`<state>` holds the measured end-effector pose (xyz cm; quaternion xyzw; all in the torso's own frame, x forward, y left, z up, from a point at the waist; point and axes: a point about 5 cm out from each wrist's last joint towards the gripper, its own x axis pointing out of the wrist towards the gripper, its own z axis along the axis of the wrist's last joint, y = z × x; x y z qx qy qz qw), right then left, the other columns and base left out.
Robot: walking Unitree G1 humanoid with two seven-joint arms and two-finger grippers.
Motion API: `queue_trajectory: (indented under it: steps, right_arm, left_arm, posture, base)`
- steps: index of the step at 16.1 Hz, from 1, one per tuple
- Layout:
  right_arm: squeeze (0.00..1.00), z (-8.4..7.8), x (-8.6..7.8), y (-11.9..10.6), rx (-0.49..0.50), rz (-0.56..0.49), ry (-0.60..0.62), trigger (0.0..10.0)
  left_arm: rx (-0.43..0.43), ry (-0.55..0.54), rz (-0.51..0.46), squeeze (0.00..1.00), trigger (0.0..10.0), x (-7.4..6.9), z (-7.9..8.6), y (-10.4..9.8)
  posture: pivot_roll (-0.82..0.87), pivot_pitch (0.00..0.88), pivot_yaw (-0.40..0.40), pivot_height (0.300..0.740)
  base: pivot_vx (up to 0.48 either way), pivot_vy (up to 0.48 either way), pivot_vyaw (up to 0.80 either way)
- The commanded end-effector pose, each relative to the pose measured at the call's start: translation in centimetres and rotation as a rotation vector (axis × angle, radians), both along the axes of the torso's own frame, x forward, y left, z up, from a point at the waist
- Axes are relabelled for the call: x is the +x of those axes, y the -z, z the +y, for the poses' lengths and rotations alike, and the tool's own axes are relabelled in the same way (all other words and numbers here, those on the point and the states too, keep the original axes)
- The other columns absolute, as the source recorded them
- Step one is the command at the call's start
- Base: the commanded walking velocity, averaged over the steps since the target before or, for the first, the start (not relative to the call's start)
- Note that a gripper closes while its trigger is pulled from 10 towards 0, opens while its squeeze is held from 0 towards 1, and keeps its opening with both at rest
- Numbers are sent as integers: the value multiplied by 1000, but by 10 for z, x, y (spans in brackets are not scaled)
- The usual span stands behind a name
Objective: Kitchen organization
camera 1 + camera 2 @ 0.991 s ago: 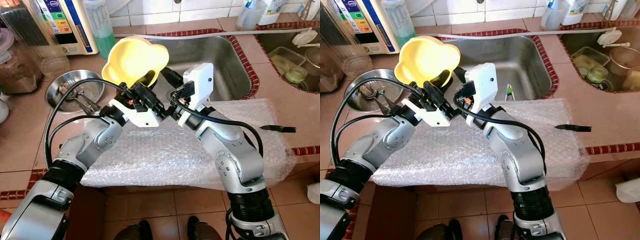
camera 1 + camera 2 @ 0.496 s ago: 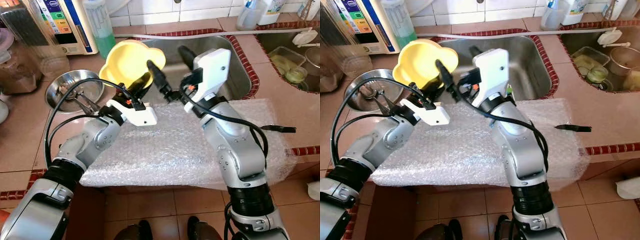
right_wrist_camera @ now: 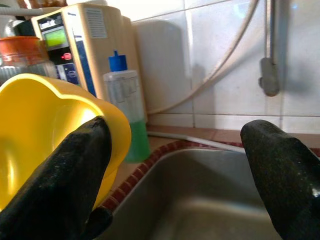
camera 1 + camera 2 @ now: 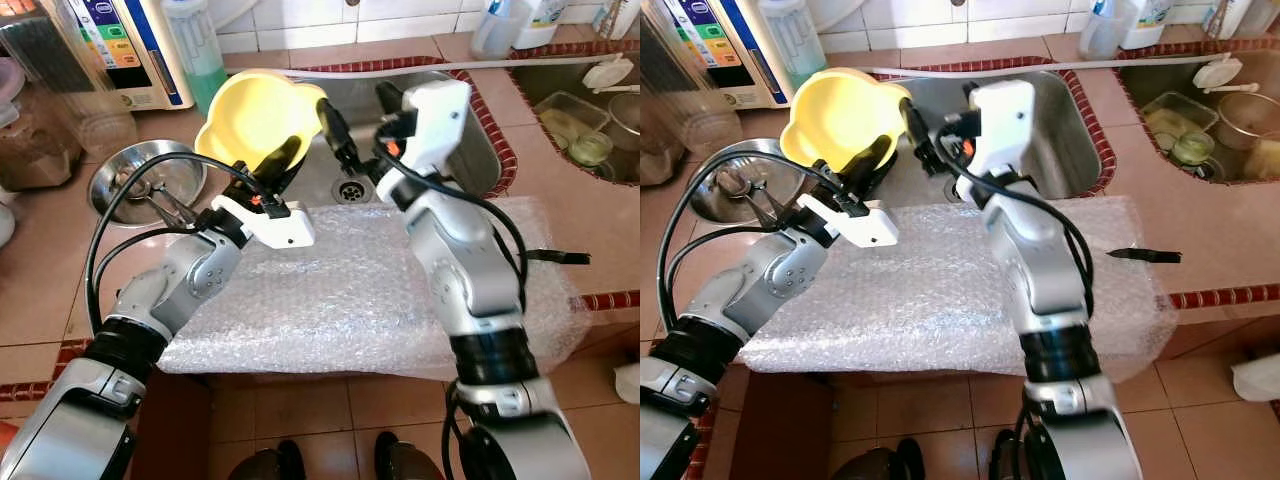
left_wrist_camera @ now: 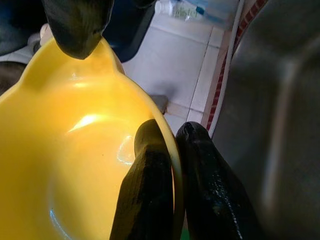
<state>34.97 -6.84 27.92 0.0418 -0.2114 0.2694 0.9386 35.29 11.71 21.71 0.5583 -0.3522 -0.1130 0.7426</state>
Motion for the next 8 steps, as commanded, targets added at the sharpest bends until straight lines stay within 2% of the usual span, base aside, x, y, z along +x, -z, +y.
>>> queue_trajectory:
  steps: [1, 2, 4, 7, 8]
  right_arm:
    - [0, -19, 12, 4, 41, 48, 89, 6118]
    - [0, -19, 15, 3, 46, 53, 89, 7333]
    - [0, -16, 25, -2, 56, 56, 79, 0]
    - [0, -9, 33, 0, 109, 138, 2, 0]
    - [0, 1, 32, 2, 99, 167, -93, 10000]
  left_arm:
    - [-8, 77, -71, 0, 10000, -11, -7, -9]
    - [-7, 89, -83, 0, 10000, -13, -9, -9]
    - [-26, 115, -113, 0, 10000, -18, -13, -12]
    - [-26, 139, -129, 0, 10000, -22, -15, -12]
    - [-22, 141, -127, 0, 10000, -22, -16, -11]
  posture:
    - [-58, 275, 90, 740]
    - [-56, 276, 89, 740]
    - [-54, 277, 86, 740]
    - [-50, 279, 82, 740]
    - [-47, 279, 81, 740]
  base:
    - [0, 0, 0]
    - [0, 0, 0]
    - [0, 0, 0]
    - [0, 0, 0]
    - [0, 0, 0]
